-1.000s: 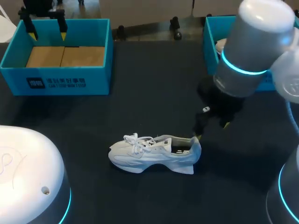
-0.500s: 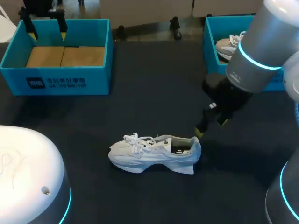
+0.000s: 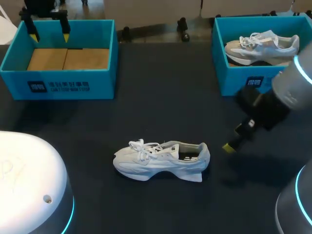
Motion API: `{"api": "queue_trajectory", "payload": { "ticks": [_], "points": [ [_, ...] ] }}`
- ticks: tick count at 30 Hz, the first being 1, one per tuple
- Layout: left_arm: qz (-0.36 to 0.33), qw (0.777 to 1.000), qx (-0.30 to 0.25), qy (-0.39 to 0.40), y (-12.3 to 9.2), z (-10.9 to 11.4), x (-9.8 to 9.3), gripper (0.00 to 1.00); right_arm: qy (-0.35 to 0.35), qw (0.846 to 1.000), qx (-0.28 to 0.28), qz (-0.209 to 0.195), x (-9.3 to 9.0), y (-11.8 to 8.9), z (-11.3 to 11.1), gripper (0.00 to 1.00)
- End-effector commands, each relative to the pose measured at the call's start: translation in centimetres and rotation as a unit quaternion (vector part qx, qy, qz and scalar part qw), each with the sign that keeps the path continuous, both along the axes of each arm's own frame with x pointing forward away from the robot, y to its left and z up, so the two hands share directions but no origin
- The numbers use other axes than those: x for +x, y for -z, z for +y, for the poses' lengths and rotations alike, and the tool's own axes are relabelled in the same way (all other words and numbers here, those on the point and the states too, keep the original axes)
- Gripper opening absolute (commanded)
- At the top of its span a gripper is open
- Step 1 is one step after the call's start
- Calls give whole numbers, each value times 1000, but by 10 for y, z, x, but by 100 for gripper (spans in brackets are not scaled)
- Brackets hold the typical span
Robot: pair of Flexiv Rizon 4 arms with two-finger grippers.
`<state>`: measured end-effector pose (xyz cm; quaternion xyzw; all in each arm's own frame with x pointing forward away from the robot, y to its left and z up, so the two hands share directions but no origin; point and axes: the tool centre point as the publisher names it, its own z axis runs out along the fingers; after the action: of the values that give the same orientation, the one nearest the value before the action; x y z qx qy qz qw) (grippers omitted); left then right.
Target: Take the shoe out of the shoebox, open the shoe tongue, remove and reinsert the insole, then place the shoe into the shoebox
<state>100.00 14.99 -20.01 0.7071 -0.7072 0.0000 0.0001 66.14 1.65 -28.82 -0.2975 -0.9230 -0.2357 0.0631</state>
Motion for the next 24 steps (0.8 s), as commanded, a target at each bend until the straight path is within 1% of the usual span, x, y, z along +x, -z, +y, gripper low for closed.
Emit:
{"api": "queue_trajectory", "payload": {
  "ticks": [1,10,11,13,14,16,20,24],
  "points": [
    [0,1000,0,0,0,0,0,100,-86,945,283,-141,-11,11,-16,100],
    [0,1000,0,0,0,0,0,100,-86,945,283,-141,-11,11,-16,100],
    [0,1000,0,0,0,0,0,100,-80,943,281,-160,-11,14,-19,100],
    [0,1000,0,0,0,0,0,100,-86,931,296,-193,-11,18,-24,100],
    [0,1000,0,0,0,0,0,100,-81,929,296,-210,-11,22,-28,100],
    [0,1000,0,0,0,0,0,100,-70,924,303,-223,-10,29,-35,100],
    [0,1000,0,0,0,0,0,100,-63,914,318,-245,-8,37,-42,100],
    [0,1000,0,0,0,0,0,100,-72,906,336,-246,-5,44,-45,100]
  ]
}}
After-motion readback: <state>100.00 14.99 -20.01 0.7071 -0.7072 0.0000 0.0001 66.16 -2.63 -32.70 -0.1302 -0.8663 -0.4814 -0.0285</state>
